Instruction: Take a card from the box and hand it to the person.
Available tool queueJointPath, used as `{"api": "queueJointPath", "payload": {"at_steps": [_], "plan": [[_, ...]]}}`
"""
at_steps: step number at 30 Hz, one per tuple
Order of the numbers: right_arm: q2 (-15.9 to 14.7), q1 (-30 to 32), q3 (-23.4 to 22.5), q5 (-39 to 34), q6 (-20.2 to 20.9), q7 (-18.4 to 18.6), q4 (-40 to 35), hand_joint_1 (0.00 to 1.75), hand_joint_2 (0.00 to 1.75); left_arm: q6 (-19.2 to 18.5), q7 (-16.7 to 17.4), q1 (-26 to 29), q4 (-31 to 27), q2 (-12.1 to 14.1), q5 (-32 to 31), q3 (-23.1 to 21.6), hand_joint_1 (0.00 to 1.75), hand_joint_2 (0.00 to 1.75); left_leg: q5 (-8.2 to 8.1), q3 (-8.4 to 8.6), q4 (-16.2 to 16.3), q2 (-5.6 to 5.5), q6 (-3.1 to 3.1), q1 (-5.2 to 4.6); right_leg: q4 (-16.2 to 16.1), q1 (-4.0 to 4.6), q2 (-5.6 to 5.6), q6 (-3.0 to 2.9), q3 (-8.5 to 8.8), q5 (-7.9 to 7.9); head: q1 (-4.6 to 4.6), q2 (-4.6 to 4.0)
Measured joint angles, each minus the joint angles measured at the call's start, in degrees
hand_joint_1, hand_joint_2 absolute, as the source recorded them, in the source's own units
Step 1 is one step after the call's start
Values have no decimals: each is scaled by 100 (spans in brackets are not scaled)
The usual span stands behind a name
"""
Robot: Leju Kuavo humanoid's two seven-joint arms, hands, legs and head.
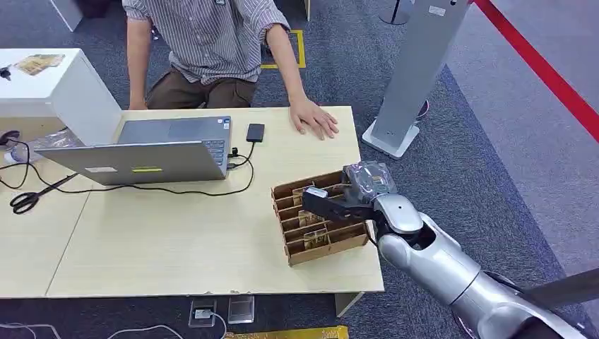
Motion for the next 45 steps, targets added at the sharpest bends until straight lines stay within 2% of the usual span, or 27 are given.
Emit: {"api": "queueJointPath", "payload": {"at_steps": [11,13,17,21,28,31,38,43,45], "plan": [[0,3,0,35,-57,24,-11,152,175,44,-9,-3,0,0,-6,-35,0,175,0,-1,0,0,0,0,0,0,0,0,0,0,0,0],[-116,-113,-212,-1011,158,-101,-416,152,175,-4,-11,5,0,20,24,-35,0,175,0,0,0,0,0,0,0,0,1,0,-1,0,0,0],[-280,-349,-437,-2170,564,-199,-878,152,175,-29,-11,28,0,50,79,-35,0,175,1,2,1,1,0,0,0,0,1,0,0,1,-4,2],[-453,-665,-562,-2470,794,-87,-1308,152,175,-29,9,34,0,72,105,-35,0,175,1,1,2,1,0,0,0,0,1,0,0,1,-2,2],[-562,-955,-728,-2588,842,-87,-1814,152,175,-26,26,35,0,74,114,-35,0,175,1,1,1,1,0,0,0,0,2,0,0,1,2,0],[-547,-942,-739,-2213,558,-308,-1832,152,175,-63,15,32,0,72,105,-35,0,175,0,-1,1,1,0,0,0,0,2,0,1,1,-4,0],[-317,-666,-734,-899,-804,-1080,-1493,152,175,-96,2,-6,0,46,26,-37,0,175,1,-1,1,0,0,0,1,0,-1,0,1,1,-2,0],[-143,-493,-734,-655,-1074,-1231,-1138,152,175,-96,6,-54,0,35,-9,-63,0,175,1,-2,1,-1,0,0,1,0,0,0,0,1,-2,0],[-83,-436,-732,-294,-1570,-1371,-1016,152,175,-92,6,-65,0,35,-20,-70,0,175,1,-2,1,-1,0,0,1,0,-1,0,0,1,7,0]]}}
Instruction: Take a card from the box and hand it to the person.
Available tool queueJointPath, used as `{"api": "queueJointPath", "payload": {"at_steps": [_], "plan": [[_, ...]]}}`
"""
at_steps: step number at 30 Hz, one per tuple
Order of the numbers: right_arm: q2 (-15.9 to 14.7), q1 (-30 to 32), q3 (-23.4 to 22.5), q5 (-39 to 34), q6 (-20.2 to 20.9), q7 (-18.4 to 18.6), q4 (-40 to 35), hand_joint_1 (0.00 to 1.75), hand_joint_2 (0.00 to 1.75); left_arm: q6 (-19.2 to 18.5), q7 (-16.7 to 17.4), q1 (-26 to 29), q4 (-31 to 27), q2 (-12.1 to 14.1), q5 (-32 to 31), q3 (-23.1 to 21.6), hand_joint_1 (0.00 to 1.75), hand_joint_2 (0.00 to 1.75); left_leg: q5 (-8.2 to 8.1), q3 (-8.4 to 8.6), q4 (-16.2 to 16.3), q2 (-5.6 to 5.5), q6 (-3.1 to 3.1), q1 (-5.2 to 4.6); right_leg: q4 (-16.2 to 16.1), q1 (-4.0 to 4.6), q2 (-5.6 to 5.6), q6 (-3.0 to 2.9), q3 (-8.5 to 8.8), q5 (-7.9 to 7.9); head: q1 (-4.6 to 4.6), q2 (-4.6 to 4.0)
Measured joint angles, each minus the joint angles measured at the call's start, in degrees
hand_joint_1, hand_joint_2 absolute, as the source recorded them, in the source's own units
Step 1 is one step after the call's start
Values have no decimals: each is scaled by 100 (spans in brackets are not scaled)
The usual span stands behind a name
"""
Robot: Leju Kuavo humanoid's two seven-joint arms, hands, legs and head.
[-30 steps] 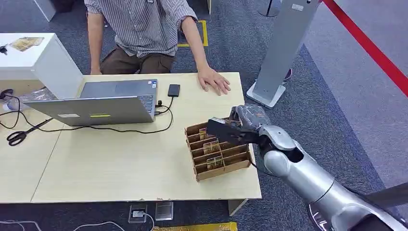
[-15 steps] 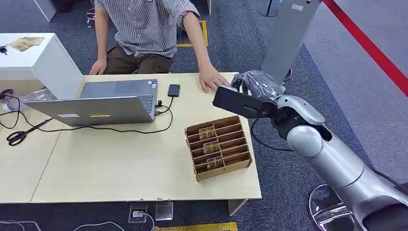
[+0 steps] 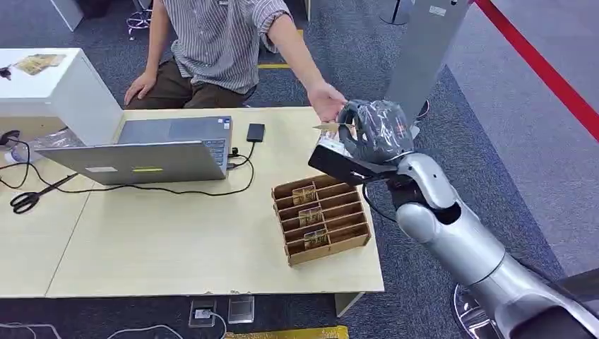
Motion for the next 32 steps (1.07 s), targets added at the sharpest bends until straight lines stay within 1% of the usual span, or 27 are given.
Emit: {"api": "queueJointPath", "payload": {"at_steps": [1,3,7,12,20,21,23,24,32], "plan": [[48,17,9,175,-260,-85,96,152,175,15,2,-10,0,0,-4,0,0,175,0,0,0,0,0,0,0,0,1,0,0,0,-2,0],[138,49,31,299,-603,-199,286,152,175,35,2,-44,0,-2,-4,0,0,175,0,0,0,0,0,0,0,0,1,0,0,0,-9,0],[337,72,52,172,-1011,-290,647,152,175,61,2,-60,0,-11,15,0,0,175,0,0,0,1,0,0,2,0,1,0,1,0,-11,0],[516,33,149,-14,-1216,-290,966,152,175,92,-20,-29,0,-11,68,0,0,175,0,-1,0,0,0,0,2,0,0,0,0,0,-11,0],[677,-46,315,-66,-1291,-290,1285,152,175,63,-118,25,0,-11,133,2,0,175,0,-2,0,0,0,0,2,0,-1,0,-1,0,-4,0],[704,-47,328,-77,-1297,-290,1309,0,175,63,-133,33,0,-11,136,2,0,175,0,-2,0,0,0,0,2,0,-1,0,-1,0,-4,0],[728,-52,356,-123,-1295,-293,1359,0,175,66,-162,39,0,-11,136,2,0,175,0,-2,0,0,0,0,2,0,-1,0,0,0,-11,0],[739,-58,376,-169,-1291,-297,1385,0,175,66,-171,42,0,-11,136,2,0,0,0,-1,0,0,0,0,2,0,-1,0,-1,0,-4,2],[758,-90,494,-383,-1282,-325,1497,0,175,68,-195,60,0,-11,194,4,0,0,0,-1,0,0,0,0,2,0,0,0,-1,0,-4,0]]}}
